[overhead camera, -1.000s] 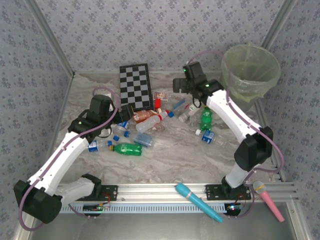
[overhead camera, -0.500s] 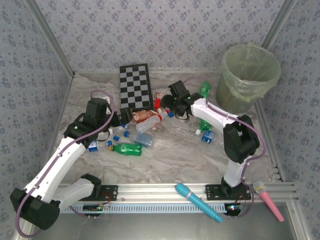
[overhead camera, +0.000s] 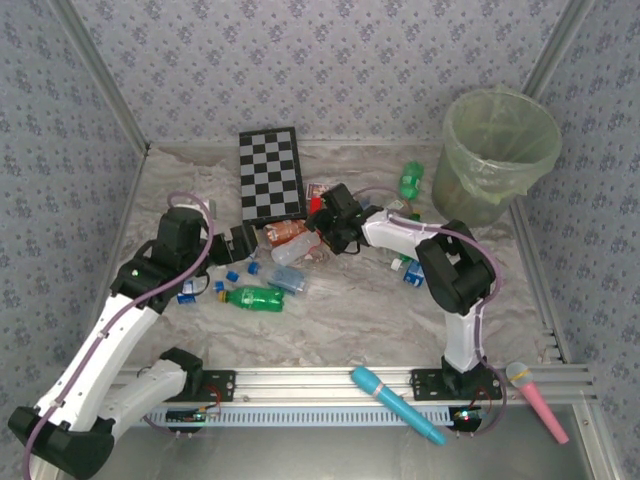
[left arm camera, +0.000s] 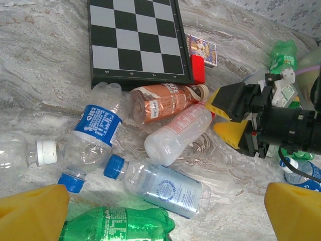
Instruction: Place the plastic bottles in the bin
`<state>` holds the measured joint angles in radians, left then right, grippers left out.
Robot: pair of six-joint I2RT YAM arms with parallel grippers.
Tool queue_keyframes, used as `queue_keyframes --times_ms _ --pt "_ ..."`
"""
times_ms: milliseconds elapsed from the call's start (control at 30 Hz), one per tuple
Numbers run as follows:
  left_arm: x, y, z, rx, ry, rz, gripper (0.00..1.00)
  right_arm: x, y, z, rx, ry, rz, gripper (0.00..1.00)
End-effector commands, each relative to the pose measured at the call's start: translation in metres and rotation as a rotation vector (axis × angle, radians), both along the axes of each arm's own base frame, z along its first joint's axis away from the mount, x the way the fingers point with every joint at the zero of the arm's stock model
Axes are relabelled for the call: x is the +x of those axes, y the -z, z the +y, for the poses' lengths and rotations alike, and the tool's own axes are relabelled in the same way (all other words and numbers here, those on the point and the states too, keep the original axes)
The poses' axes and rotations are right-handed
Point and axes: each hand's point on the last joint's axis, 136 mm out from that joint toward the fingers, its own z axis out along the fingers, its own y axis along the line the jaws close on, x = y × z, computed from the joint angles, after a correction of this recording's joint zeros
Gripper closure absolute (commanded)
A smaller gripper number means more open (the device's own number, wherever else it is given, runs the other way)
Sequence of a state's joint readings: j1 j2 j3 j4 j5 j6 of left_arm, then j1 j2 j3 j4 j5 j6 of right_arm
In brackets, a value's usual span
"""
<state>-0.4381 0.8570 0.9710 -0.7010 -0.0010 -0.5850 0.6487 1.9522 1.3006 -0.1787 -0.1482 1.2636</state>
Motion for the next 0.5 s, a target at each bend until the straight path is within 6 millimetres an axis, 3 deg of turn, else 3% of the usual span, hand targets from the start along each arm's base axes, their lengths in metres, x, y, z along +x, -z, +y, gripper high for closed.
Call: queue_keyframes --times_ms 0,467 --pt "-0.007 0.000 0.006 0.016 0.001 0.002 0.00 -0.006 0.016 0.005 0.034 0.042 0.068 0.33" --pt "-0.007 -0.002 0.009 0.020 -0.011 -0.012 0.00 -0.004 0.041 0.017 0.075 0.076 0.110 0.37"
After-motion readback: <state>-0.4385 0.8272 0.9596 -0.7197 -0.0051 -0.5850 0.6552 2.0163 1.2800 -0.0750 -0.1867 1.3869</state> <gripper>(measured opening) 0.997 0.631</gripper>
